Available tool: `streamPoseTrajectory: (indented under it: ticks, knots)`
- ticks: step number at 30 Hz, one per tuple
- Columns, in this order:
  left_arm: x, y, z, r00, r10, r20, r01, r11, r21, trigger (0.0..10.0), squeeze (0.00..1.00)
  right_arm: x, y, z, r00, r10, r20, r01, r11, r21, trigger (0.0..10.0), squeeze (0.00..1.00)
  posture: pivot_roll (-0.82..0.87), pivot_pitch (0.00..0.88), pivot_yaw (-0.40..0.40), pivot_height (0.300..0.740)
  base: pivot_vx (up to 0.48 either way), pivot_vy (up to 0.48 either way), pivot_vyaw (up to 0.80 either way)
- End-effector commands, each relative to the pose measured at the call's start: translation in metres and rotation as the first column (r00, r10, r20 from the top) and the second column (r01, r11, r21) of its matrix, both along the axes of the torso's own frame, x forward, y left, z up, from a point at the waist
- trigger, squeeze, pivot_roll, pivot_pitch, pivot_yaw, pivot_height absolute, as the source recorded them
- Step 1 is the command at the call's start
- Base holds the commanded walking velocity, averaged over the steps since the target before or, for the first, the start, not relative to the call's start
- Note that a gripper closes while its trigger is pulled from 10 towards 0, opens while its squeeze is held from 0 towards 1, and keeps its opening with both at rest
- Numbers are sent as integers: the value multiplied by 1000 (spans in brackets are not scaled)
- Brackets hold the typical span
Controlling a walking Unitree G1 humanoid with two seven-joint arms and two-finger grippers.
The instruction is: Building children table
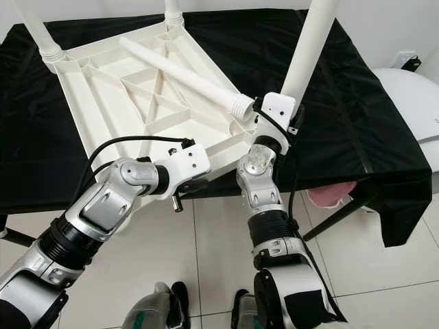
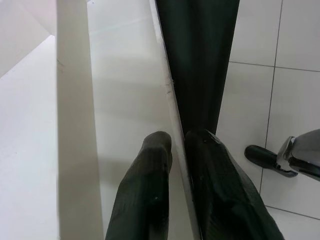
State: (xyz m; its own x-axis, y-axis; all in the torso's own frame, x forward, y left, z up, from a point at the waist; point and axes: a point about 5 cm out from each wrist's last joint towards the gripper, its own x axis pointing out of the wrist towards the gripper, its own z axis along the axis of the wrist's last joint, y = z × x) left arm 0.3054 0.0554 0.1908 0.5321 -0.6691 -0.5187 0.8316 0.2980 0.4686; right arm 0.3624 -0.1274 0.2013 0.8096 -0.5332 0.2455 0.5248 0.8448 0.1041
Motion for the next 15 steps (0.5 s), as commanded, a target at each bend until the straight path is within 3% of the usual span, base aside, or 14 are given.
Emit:
streamPoseTrajectory:
  ticks: [1, 6, 7, 9, 10, 11, 13, 14, 15]
  knots:
    - [2, 5, -3, 1000, 25, -6, -25, 999, 25, 10000, 0, -9, -36, -44, 973, -137, -187, 147, 988, 38, 10000, 0, -116, 209, 28, 740, 0, 0, 0]
    - [3, 5, -3, 1000, 28, -4, -28, 999, 24, 10000, 0, -8, -36, -40, 977, -130, -167, 141, 989, 54, 10000, 0, -117, 210, 31, 740, 0, 0, 0]
    - [3, 5, -2, 1000, 29, -2, -29, 999, 24, 10000, 0, -8, -37, -40, 978, -127, -165, 139, 988, 61, 10000, 122, -117, 210, 31, 740, 0, 0, 0]
    - [3, 5, -2, 1000, 29, -2, -29, 999, 24, 10000, 0, -8, -37, -40, 978, -126, -166, 137, 989, 63, 10000, 122, -117, 210, 31, 740, 0, 0, 0]
    - [3, 5, -2, 1000, 29, -1, -29, 999, 24, 10000, 0, -8, -37, -40, 978, -127, -165, 139, 988, 63, 10000, 1000, -117, 207, 33, 740, 0, 0, 0]
    - [3, 5, -2, 1000, 27, 0, -27, 999, 24, 10000, 0, -8, -37, -39, 978, -130, -164, 142, 988, 62, 10000, 729, -117, 207, 33, 740, 0, 0, 0]
    - [3, 5, -2, 1000, 26, 1, -26, 999, 25, 10000, 0, -8, -38, -39, 978, -134, -163, 145, 988, 61, 10000, 729, -117, 207, 33, 740, 0, 0, 0]
    - [3, 5, -1, 1000, 26, 1, -26, 999, 24, 10000, 0, -8, -38, -39, 977, -132, -165, 144, 988, 60, 10000, 0, -117, 207, 33, 740, 0, 0, 0]
    - [4, 5, -1, 1000, 26, 2, -26, 999, 23, 10000, 0, -8, -38, -39, 978, -128, -166, 140, 988, 60, 10000, 0, -117, 207, 33, 740, 0, 0, 0]
